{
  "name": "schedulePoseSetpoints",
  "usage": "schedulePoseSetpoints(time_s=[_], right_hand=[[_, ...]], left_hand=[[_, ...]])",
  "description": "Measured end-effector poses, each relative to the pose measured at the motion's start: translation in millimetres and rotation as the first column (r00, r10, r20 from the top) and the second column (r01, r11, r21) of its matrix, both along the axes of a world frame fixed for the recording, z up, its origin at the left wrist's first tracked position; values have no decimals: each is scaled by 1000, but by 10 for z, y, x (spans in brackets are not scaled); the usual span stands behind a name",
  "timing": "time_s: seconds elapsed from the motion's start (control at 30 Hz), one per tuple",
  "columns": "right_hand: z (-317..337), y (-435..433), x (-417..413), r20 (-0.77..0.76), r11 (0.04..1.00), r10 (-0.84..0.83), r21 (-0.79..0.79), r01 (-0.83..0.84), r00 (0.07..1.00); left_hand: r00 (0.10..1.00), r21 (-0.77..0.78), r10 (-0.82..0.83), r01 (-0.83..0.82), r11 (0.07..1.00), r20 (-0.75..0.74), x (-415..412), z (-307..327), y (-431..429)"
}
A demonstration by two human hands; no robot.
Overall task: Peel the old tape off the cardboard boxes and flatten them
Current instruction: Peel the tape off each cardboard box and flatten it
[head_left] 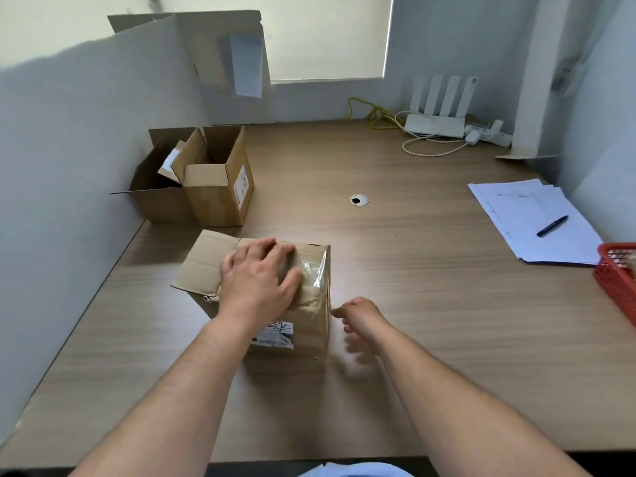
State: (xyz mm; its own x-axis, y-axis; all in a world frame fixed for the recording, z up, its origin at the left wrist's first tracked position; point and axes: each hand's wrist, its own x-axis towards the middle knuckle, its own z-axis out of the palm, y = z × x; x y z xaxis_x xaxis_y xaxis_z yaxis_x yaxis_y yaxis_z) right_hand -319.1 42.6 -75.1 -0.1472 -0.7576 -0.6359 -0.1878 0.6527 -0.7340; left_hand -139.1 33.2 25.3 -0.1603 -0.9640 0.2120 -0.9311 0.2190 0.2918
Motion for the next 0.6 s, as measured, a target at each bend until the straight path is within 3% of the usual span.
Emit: schedulePoseSetpoints(time_s=[0.07,0.23,0.47,0.6], right_hand=[[18,-51,-55,-62,996,7,-90,-12,998],[190,-189,-81,-36,972,-39,-231,29,999],[730,-362,-13,205,895,29,-441,65,978],[860,-413,-30,237,887,125,-462,-1,963]], left_hand=[[1000,8,24,-24,1000,-11,-16,41,-53],[999,3,27,-27,1000,-18,-34,62,-98],[998,-32,8,-6,999,62,4,-42,-92],[989,31,-49,46,998,136,-2,-92,-117]])
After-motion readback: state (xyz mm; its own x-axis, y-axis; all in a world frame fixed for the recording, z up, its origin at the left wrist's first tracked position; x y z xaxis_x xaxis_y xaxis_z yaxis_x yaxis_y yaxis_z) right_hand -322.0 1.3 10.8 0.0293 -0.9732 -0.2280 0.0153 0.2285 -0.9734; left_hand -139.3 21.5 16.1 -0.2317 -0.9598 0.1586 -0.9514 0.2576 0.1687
